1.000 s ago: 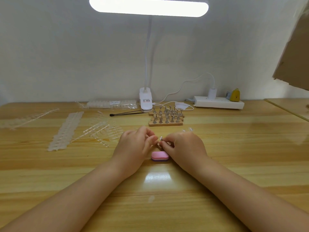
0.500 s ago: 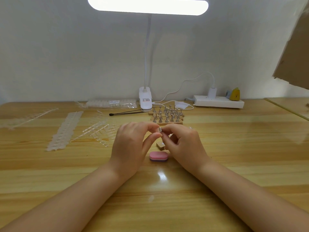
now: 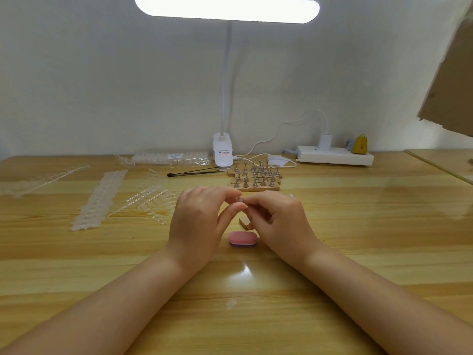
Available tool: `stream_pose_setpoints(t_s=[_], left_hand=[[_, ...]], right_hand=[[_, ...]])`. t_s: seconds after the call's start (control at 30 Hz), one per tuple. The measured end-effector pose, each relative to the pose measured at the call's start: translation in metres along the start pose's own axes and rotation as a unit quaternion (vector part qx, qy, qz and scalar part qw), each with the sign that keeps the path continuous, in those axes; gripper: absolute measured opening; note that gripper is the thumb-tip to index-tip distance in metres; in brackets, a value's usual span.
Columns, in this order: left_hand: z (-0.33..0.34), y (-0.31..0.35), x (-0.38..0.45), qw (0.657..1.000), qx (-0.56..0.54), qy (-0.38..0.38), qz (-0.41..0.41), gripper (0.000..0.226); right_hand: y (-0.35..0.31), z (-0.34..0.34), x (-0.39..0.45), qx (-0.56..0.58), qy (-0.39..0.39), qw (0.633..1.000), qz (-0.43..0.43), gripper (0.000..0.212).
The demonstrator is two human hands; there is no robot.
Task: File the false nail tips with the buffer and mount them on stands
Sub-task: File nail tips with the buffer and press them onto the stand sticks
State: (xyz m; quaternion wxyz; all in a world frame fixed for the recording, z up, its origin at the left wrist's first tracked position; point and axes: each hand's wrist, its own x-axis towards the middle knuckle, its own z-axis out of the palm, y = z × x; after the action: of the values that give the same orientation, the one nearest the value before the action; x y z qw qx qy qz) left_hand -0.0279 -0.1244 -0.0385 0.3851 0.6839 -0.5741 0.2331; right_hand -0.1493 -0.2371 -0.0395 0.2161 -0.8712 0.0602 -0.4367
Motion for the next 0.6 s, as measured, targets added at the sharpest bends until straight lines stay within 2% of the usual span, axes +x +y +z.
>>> stream_pose_setpoints(t_s=[0.4, 0.47, 0.6], left_hand=[[-0.0024, 0.0016, 0.0036, 0.999, -0.051, -0.003, -0.017, 0.031], [-0.0018, 0.0009, 0.003, 0.999, -0.048, -0.008, -0.023, 0.028], [-0.0005, 0.0013, 0.0012, 0.996, -0.063, -0.029, -0.051, 0.042]], right_hand=[[0.0048, -0.0006, -0.0014, -0.012, 0.011, 0.999, -0.046, 0.01], [0.0051, 0.0, -0.0014, -0.01, 0.011, 0.999, -0.037, 0.009], [0.0024, 0.0032, -0.0008, 0.032, 0.013, 0.999, 0.032, 0.005]])
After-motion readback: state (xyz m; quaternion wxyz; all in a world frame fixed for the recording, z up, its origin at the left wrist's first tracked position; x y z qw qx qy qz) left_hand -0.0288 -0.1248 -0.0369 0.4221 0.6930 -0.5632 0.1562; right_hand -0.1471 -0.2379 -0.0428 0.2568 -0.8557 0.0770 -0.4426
